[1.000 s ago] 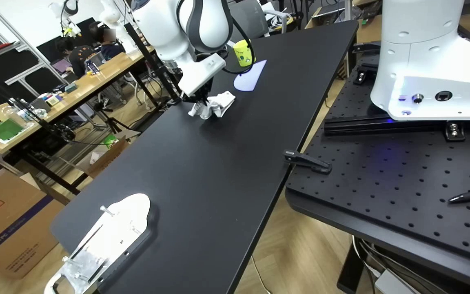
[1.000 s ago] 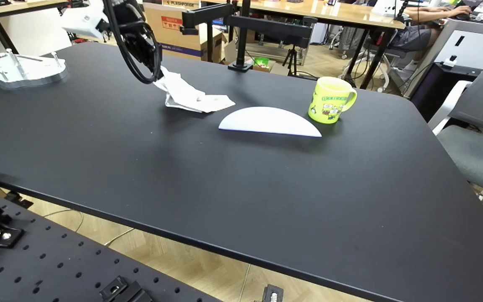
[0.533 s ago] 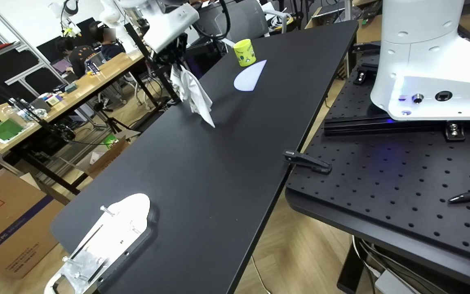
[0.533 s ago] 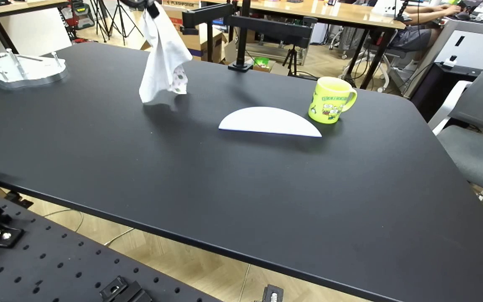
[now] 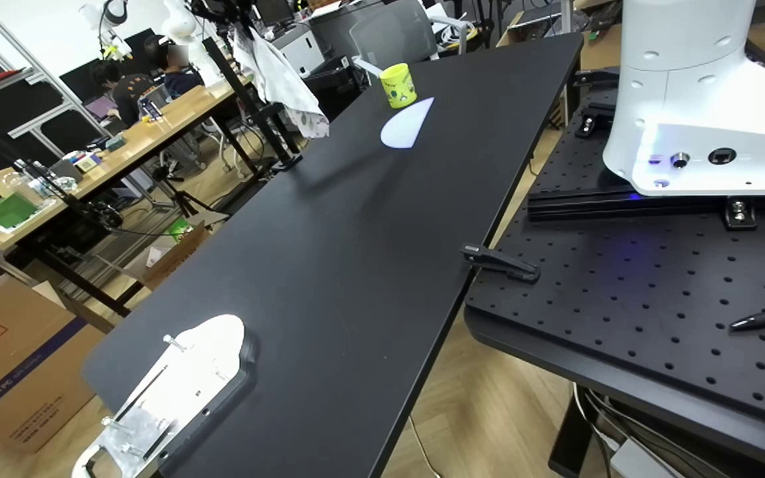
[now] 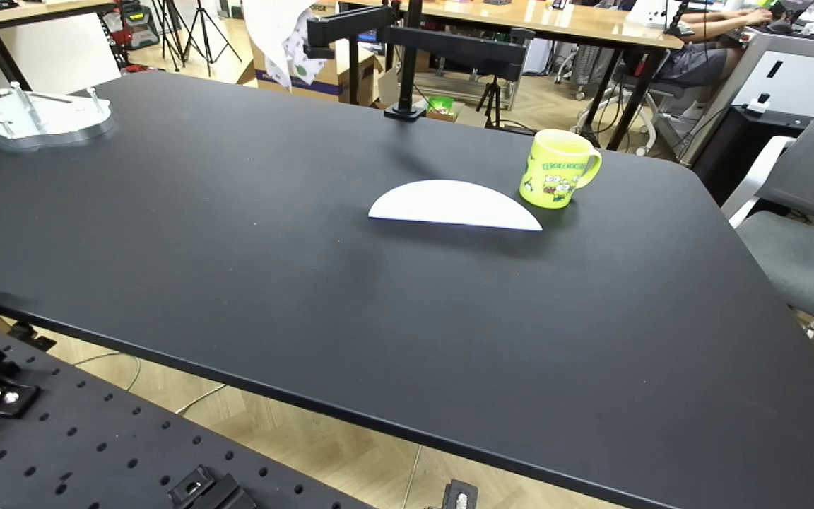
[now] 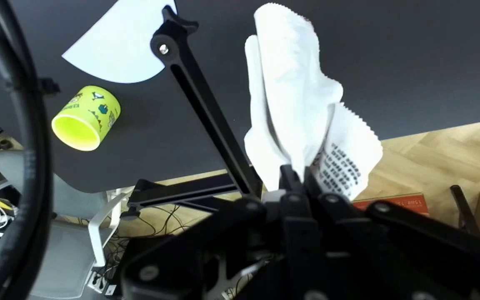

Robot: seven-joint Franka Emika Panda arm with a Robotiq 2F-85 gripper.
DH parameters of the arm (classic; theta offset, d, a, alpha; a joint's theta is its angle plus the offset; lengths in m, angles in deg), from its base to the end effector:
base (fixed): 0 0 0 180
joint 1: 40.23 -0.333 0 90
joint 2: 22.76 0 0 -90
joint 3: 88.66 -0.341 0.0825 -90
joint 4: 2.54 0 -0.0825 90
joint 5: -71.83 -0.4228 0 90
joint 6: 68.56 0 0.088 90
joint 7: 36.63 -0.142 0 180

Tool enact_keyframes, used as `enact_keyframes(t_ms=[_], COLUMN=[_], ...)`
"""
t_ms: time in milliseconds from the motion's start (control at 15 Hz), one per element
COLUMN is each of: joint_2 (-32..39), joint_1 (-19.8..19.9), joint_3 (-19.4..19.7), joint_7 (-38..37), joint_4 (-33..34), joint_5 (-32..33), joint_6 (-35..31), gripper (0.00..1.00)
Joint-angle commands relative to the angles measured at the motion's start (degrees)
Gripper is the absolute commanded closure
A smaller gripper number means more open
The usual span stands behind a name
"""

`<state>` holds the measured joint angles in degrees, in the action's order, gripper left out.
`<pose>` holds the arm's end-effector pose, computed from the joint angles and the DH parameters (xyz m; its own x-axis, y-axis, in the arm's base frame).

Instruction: Take the cloth from the table, hang it on the black stand, drop it from the stand, then pick it up and hang it on the stand

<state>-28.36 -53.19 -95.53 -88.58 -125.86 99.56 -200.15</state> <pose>0.5562 0.1780 0.4447 0.8730 -0.2189 0.4359 -0.3008 -0.9451 0.1279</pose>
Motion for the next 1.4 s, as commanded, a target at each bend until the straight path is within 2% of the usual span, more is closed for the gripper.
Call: enact_keyframes(t_ms=[0,467,800,1333], joint_2=[-3.84,-10.28,-14.3,-10.46], joint_1=[2.22,5.93,8.42,11.95], joint_3=[-2.47,-3.13,-3.48,-2.88], joint_7=[2.18,3.42,3.08,2.19], joint_4=[2.78,1.84,-1.52,-9.2], joint_5=[-1.57,-3.83,-3.54,-4.09], joint_6=[5.87,7.94,7.94,-2.68], gripper=[0.99,0.99,0.99,0.99])
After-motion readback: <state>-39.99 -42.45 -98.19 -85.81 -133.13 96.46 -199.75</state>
